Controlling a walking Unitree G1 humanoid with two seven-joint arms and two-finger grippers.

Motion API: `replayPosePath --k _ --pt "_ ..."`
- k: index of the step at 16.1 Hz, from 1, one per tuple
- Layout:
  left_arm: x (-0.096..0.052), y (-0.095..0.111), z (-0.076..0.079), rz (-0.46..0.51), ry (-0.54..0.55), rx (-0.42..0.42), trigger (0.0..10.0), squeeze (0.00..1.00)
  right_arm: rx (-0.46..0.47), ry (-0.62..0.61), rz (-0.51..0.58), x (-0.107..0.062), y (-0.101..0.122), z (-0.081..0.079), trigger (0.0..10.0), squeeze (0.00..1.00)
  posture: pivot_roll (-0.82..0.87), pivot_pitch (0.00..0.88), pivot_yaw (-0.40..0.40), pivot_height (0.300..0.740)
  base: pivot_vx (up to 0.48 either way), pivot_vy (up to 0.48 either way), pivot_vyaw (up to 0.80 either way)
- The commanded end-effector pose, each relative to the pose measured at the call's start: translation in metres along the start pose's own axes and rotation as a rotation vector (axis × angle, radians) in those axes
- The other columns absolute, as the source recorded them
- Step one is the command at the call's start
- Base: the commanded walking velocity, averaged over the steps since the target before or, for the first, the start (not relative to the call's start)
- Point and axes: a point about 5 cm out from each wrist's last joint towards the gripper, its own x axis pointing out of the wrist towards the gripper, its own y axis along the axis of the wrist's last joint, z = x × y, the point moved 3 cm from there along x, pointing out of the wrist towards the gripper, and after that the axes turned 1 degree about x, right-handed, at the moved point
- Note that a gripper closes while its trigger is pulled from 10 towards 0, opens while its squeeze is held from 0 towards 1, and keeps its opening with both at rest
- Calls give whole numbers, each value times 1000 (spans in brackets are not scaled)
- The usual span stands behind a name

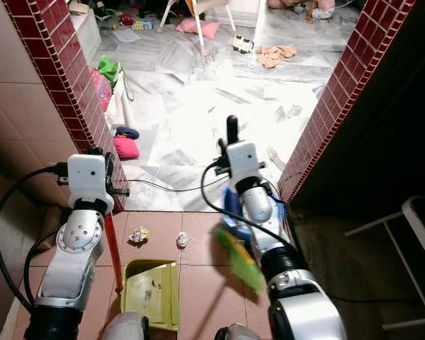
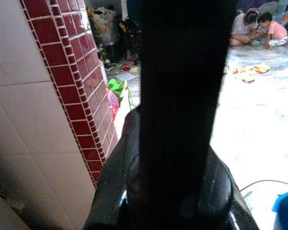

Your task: Sweep floor

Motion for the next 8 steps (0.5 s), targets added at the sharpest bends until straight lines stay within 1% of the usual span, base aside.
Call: replayPosePath --k 1,2,4,8 --pt "3 10 0 41 1 7 10000 0 -87 -20 22 4 7 14 10000 0 55 0 -58 740 0 0 0" --pt "3 10 0 41 0 8 10000 0 -91 -21 12 3 4 14 10000 0 55 0 -58 740 0 0 0" --pt "3 10 0 41 1 10 10000 0 -67 5 11 2 1 5 10000 0 62 0 -60 740 0 0 0" --pt "2 9 0 38 2 10 10000 0 8 93 18 -3 -1 -18 10000 0 62 0 -60 740 0 0 0"
